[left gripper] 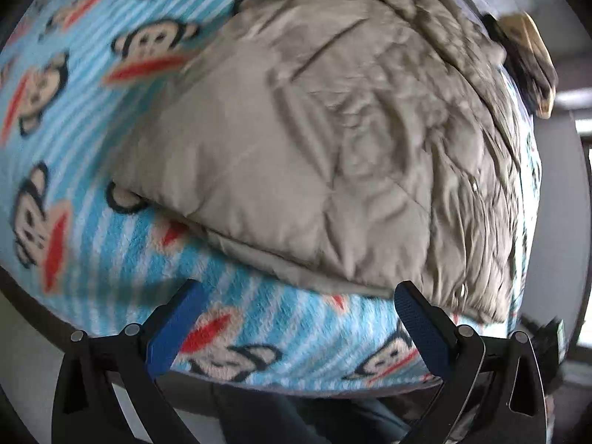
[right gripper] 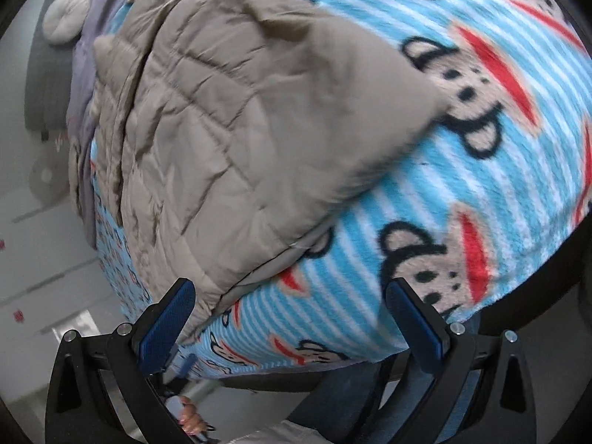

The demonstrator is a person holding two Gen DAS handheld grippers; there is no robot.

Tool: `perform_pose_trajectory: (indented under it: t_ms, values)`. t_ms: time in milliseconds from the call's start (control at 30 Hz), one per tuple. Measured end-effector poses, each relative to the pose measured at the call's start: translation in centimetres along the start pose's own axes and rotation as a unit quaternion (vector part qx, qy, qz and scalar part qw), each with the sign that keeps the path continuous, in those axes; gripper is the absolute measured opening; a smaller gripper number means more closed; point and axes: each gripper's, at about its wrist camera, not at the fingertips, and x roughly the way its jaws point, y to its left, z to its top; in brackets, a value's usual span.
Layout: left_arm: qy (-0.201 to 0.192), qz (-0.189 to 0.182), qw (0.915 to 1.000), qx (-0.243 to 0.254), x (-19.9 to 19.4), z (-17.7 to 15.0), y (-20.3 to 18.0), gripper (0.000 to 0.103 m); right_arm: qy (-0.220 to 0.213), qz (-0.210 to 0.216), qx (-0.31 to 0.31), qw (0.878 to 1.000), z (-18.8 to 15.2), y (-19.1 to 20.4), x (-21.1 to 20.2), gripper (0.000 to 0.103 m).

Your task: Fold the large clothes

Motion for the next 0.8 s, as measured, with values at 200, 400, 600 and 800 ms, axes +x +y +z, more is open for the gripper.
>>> perform_pose_trajectory:
  t_ms: [200, 400, 600, 800]
  values:
    - [-0.019, -0.052, 0.9984, -0.002, 0.3, 2.4, -0.9, 0.103, -0.021, 0.027, 0.041, 0.999, 0.7, -1.4, -0.3, 0.103]
    - [0.004, -0.053, 0.9986, 0.005, 2.4, 4.0, -2.0, 0.103, -0.069, 0.078, 0.084, 0.991, 2.5, -2.1, -0.4, 0.103]
    - [0.006, -0.06, 0.9978, 0.029, 2.1, 4.5, -2.0, 0.07, -0.077, 0.136, 0.121, 0.98, 3.2, -1.8, 1.5, 0.101]
    - [-0.003, -0.071, 0.9956, 0.062, 0.7, 4.8, -1.5, 0.019, -0.07, 0.15, 0.135, 0.977, 2.2, -1.6, 3.0, 0.063]
